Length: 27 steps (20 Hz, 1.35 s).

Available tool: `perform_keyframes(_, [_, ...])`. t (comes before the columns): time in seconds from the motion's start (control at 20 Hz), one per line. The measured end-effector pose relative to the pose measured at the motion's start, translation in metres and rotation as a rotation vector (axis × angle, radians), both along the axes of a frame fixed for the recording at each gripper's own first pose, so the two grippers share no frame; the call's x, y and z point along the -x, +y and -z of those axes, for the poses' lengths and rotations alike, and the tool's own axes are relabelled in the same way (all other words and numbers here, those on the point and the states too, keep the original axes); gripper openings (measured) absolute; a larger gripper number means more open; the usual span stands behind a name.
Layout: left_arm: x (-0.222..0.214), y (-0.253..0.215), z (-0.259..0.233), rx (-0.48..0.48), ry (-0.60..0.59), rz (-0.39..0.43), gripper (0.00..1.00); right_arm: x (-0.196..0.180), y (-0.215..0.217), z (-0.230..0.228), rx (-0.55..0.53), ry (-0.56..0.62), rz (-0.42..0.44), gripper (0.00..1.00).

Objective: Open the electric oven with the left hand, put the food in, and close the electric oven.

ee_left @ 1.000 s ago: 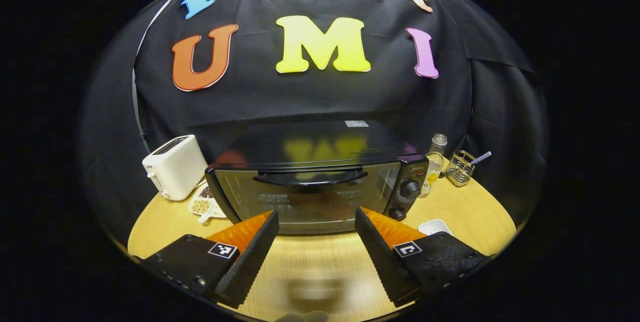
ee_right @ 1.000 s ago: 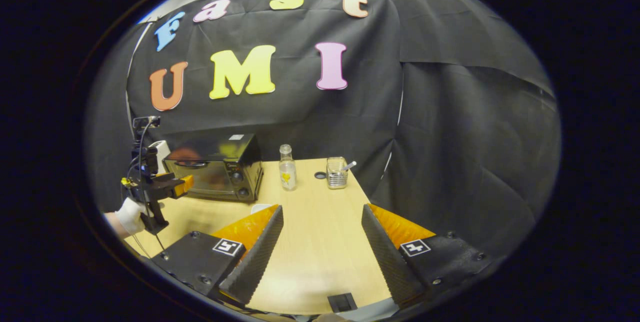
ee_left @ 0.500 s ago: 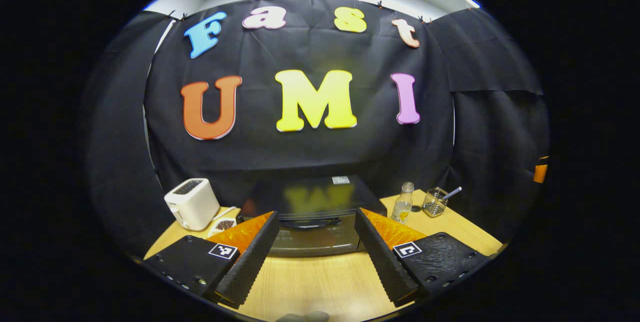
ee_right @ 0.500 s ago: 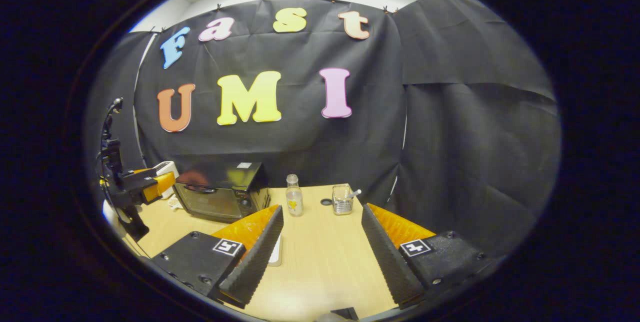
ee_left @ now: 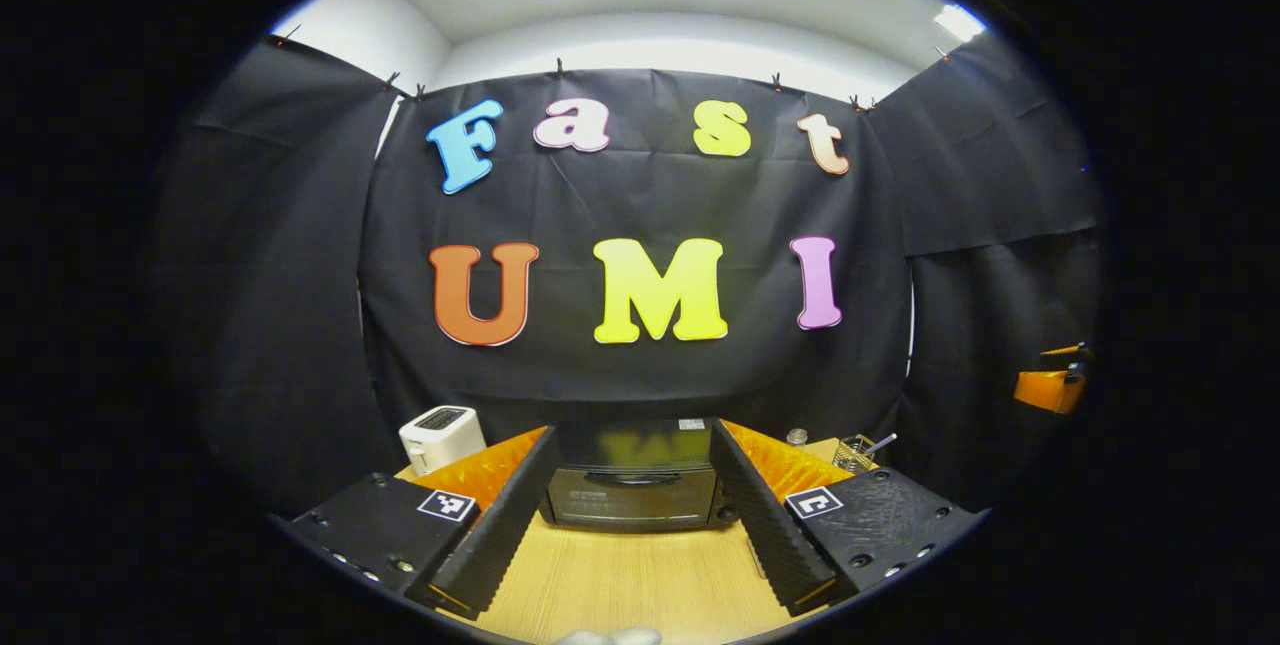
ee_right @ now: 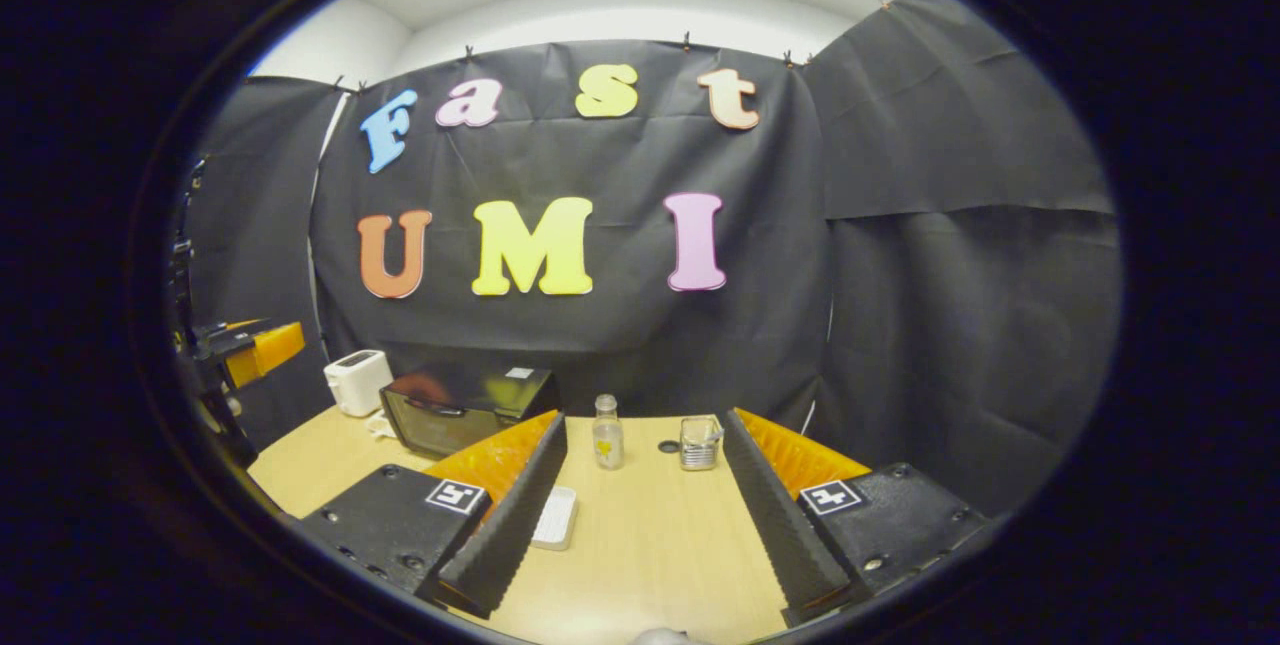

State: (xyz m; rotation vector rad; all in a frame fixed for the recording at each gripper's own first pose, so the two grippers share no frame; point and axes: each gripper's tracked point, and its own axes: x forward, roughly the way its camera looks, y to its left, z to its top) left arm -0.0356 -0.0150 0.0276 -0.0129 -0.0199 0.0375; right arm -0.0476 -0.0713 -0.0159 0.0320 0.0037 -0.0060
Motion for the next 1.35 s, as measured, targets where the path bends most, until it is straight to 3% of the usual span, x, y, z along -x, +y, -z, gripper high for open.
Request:
perform_keyframes(0.35, [0.066, -0.024, 0.015, -0.014, 0.052, -0.052, 0.97, 0.029, -0.009, 0.028, 0.005, 0.048, -0.079, 0.98])
perform_keyframes(0.7, [0.102, -0.037, 0.012, -0.014, 0.061, -0.098, 0.97, 0.042, -0.02, 0.016, 0.011, 0.002, -0.106, 0.99])
perform_keyframes(1.35, [0.081, -0.026, 0.004, -0.02, 0.057, -0.096, 0.97, 0.03, 0.0, -0.011, 0.025, -0.047, -0.119, 0.98])
